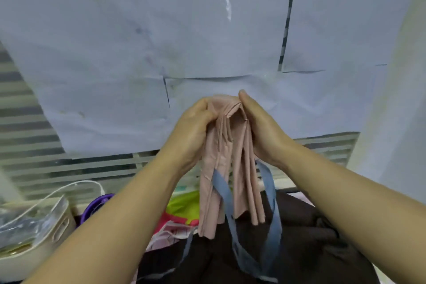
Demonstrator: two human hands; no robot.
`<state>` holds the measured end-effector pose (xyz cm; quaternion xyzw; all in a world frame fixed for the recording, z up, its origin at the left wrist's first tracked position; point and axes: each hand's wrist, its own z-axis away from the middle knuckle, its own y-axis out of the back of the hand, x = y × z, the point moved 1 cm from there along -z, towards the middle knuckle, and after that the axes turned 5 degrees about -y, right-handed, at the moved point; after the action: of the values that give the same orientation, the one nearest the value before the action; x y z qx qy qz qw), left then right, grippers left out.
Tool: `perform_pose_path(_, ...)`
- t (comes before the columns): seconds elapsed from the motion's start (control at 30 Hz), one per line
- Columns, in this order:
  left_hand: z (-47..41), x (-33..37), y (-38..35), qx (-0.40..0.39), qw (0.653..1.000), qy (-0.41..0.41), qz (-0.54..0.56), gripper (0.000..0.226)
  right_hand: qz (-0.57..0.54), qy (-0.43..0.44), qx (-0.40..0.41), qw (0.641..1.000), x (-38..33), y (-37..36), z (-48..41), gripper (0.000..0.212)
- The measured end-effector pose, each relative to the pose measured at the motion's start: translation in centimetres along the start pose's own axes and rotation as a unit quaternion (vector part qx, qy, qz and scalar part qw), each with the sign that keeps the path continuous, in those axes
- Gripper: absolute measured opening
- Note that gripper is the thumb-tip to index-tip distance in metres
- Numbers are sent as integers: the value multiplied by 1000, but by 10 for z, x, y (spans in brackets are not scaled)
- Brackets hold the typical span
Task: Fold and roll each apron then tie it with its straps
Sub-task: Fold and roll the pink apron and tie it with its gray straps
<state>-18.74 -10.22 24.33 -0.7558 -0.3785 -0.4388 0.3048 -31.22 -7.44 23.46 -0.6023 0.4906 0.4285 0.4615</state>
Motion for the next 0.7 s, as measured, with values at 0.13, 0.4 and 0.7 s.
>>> perform_pose_path(0.13, -15, 29, 0, 40, 997, -59, 7, 26, 91, 73, 35, 993, -21, -2, 1, 37)
perform_pose_path(0.4, -30, 64, -10, 115, 984, -132, -44, 19, 108, 46, 58, 991, -58, -14, -11, 28)
perform_pose_path(0.7, -29, 69, -17, 152, 922, -305, -185, 18, -103, 26, 9, 994, -79, -31, -21, 39)
